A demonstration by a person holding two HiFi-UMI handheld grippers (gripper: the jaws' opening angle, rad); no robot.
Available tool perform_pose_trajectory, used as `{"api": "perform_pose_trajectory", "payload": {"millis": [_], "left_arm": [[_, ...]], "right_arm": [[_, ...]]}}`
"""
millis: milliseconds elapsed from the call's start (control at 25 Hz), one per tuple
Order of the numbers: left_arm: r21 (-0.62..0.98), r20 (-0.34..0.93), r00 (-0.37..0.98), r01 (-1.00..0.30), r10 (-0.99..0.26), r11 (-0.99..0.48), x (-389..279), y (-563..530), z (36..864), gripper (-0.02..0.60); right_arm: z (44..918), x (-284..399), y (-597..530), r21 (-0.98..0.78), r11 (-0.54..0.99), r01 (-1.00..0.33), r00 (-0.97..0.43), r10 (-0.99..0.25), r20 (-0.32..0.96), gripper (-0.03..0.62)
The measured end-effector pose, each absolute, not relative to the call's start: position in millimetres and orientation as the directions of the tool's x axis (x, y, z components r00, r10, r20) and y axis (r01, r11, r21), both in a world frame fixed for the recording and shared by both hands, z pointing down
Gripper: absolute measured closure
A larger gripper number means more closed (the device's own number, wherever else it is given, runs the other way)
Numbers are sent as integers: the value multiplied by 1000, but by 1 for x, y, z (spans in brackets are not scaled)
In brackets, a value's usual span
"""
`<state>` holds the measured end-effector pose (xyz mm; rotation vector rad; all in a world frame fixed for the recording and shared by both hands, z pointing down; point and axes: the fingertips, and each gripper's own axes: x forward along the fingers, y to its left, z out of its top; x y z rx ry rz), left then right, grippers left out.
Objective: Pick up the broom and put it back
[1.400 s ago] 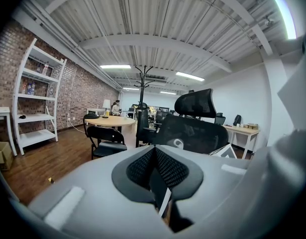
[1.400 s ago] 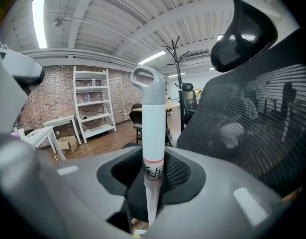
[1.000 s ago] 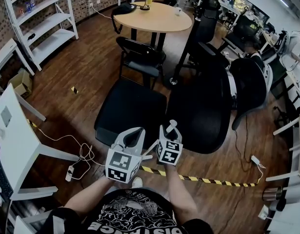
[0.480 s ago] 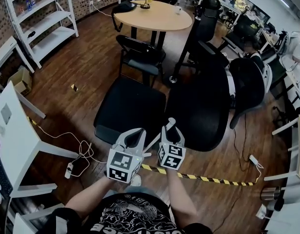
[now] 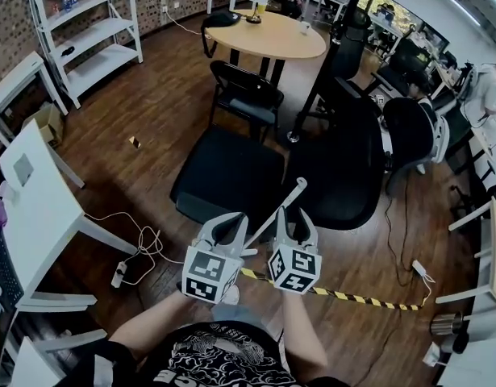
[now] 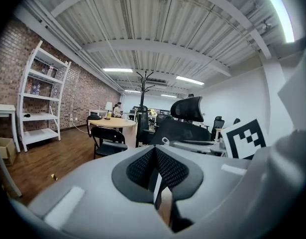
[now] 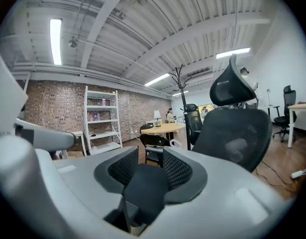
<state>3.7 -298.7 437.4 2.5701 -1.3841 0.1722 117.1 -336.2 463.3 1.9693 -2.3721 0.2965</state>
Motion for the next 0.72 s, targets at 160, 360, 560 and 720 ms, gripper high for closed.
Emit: {"api": "perform_pose_trajectory", "payload": {"millis": [160,360,560,720], "left_arm": [[131,189,545,-838,-817,-529,-16,-259,433,577],[140,160,541,-841,-826,-523,-35,-206,425,577],[160,136,541,-839,-830,-520,-46,-158,421,577],[184,112,542,-835,-833,-519,-51,-129,414,577]], "right_arm": [[433,87,-288,-99,208,-973,-217,-972,91,493],[411,58,-228,-58,221,-974,-225,-972,66,517],[396,40,-174,-32,236,-971,-238,-970,47,536],[388,30,-136,-12,244,-970,-244,-969,41,589]]}}
